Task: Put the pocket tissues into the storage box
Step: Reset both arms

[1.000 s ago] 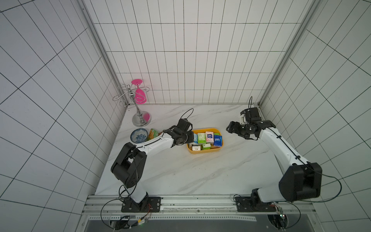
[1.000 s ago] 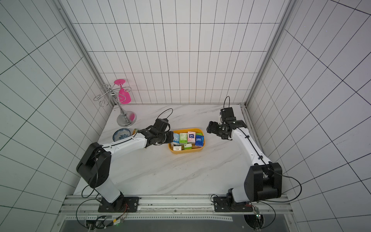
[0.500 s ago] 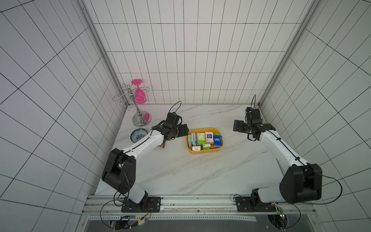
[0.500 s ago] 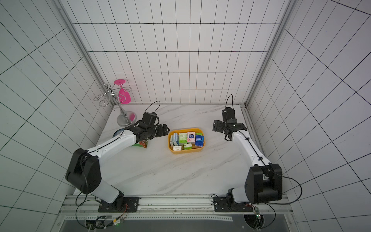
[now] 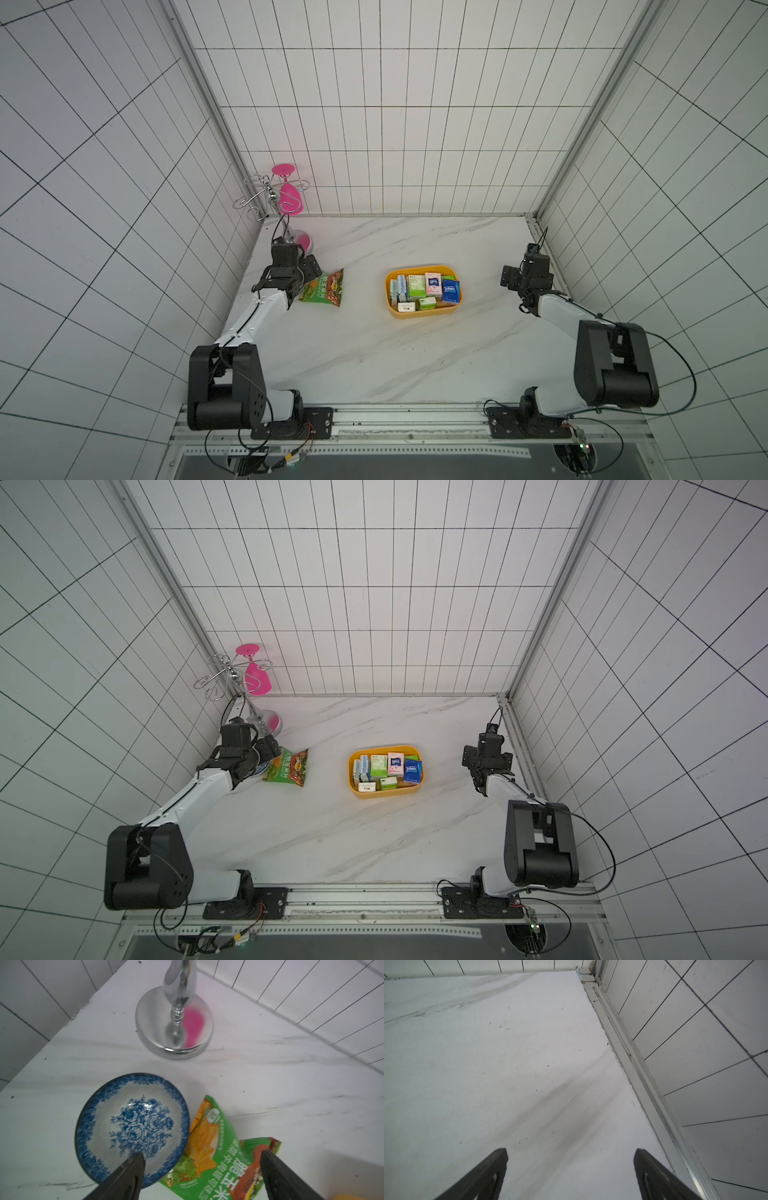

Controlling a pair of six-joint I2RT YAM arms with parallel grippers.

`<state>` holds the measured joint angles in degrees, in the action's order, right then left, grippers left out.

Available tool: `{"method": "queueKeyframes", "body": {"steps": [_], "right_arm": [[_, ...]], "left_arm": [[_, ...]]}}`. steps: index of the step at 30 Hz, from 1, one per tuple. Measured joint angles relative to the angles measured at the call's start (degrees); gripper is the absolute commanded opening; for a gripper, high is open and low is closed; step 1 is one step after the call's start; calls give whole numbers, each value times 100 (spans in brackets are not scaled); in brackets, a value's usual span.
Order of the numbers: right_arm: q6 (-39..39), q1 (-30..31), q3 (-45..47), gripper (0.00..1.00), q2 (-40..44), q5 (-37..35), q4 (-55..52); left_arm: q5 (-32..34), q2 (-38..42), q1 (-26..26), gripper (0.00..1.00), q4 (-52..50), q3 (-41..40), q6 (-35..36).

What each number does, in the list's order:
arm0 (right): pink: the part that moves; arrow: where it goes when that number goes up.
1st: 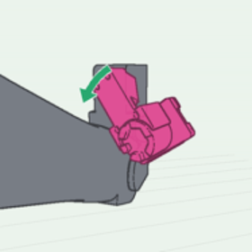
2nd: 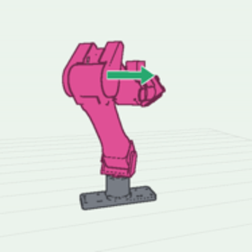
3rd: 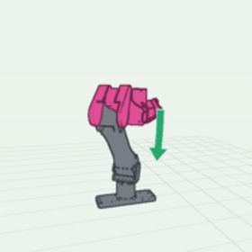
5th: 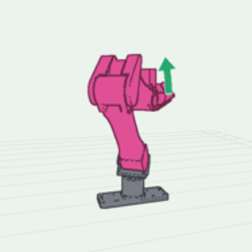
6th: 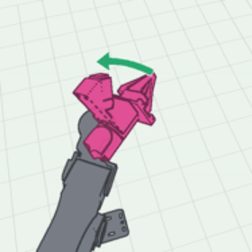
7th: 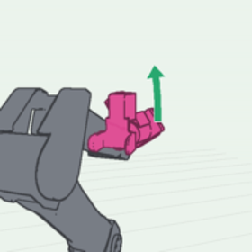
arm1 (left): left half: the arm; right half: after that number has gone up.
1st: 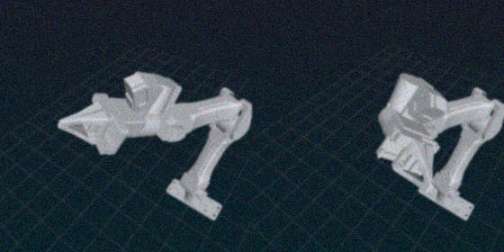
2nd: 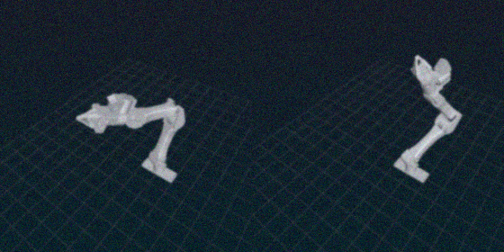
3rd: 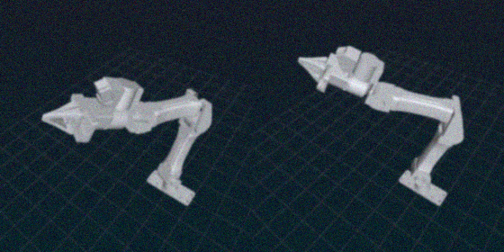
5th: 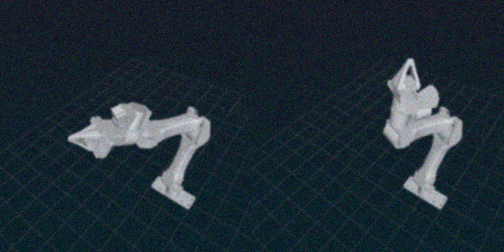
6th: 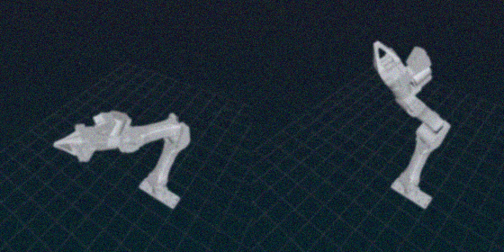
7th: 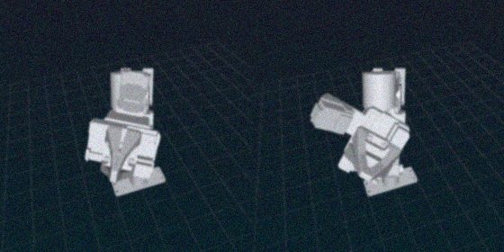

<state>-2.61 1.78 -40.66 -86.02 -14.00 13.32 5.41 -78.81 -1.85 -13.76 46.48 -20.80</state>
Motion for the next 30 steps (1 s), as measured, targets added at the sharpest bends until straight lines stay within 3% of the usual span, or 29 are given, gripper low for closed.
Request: {"method": "queueKeyframes", "body": {"steps": [8, 15, 19, 30], "right_arm": [[-37, -109, 1499, 99, -155, 332, 2374], [9, -109, 1539, 99, -205, 592, 3075], [24, -109, 1539, 99, -205, 632, 3202], [28, -120, 1539, 99, -208, 734, 3239]], "left_arm": [[586, -426, -17, 91, 2199, -1174, 745], [404, -940, -59, 97, 3978, -1405, 1137], [461, -1045, 181, 98, 5431, -2227, 1355], [529, -1137, 179, 98, 5672, -2138, 1419]]}}
